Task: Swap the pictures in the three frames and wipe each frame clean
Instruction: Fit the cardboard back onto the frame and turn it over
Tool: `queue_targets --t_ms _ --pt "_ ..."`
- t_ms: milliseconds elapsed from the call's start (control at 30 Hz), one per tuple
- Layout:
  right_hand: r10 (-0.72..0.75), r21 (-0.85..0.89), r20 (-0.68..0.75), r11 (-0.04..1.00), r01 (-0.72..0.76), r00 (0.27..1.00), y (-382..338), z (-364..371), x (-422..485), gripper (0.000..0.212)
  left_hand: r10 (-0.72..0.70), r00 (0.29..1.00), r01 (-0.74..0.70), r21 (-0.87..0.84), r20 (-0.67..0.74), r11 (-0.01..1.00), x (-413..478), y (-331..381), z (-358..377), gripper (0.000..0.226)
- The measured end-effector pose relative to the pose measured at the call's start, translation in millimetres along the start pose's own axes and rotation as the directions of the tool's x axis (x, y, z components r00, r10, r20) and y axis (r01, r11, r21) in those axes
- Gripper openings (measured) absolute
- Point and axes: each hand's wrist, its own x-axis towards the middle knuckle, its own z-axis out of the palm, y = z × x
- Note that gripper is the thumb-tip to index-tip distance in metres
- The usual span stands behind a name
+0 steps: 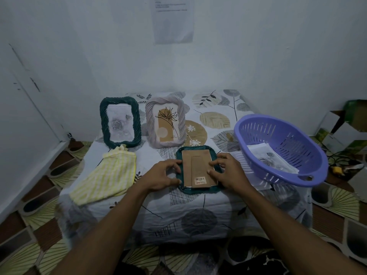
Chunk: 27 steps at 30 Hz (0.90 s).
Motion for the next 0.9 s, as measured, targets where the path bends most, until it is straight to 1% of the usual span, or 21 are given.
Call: queue_targets --t_ms 133,233,300,400,467,533,567,633,733,800,900 --pt "-0.006 -0.023 0.008 1.000 0.006 1.000 -2 -1 0 0.039 -0.001 1.000 0.000 0.032 0.015 0.999 5 6 0 0.027" --pt "-0.013 -0.024 0.001 1.000 0.013 1.000 -3 0 -1 0.039 -0.007 1.000 0.007 0.028 0.009 1.000 2 4 1 0.022" --pt "-0.018 -0.026 -0.005 0.999 0.018 1.000 -3 -1 -2 0.038 0.027 0.998 -0.024 0.049 -0.058 0.998 -3 0 5 0.016" --pt "-0.016 -0.028 0.001 0.999 0.016 1.000 -5 -2 -3 0.036 0.085 0.986 -0.075 0.082 -0.140 0.994 -7 -1 13 0.013" --pt "-0.027 -0.049 -0.011 0.998 0.027 1.000 -7 -2 -2 0.034 0.116 0.975 -0.090 0.140 -0.189 0.986 -1 2 16 0.013" --pt "-0.046 -0.098 -0.003 0.994 0.046 0.999 -11 -2 0 0.030 0.127 0.960 -0.072 0.218 -0.251 0.973 12 5 17 0.013" --pt "-0.055 -0.131 0.008 0.990 0.056 0.998 -13 -3 2 0.027 0.116 0.955 -0.046 0.252 -0.273 0.967 19 8 17 0.017" --pt "-0.061 -0.177 0.016 0.982 0.063 0.998 -16 -4 10 0.018 0.065 0.954 0.024 0.290 -0.294 0.957 34 11 18 0.031" --pt "-0.059 -0.187 0.033 0.980 0.064 0.998 -17 -6 25 0.012 0.010 0.954 0.079 0.283 -0.301 0.956 51 13 17 0.050" --pt "-0.069 -0.194 0.046 0.978 0.077 0.997 -16 -5 35 0.015 -0.009 0.964 0.078 0.253 -0.264 0.964 59 10 13 0.059" --pt "-0.090 -0.188 0.054 0.977 0.099 0.994 -13 -4 48 0.037 -0.031 0.977 0.077 0.211 -0.212 0.974 65 2 7 0.065"
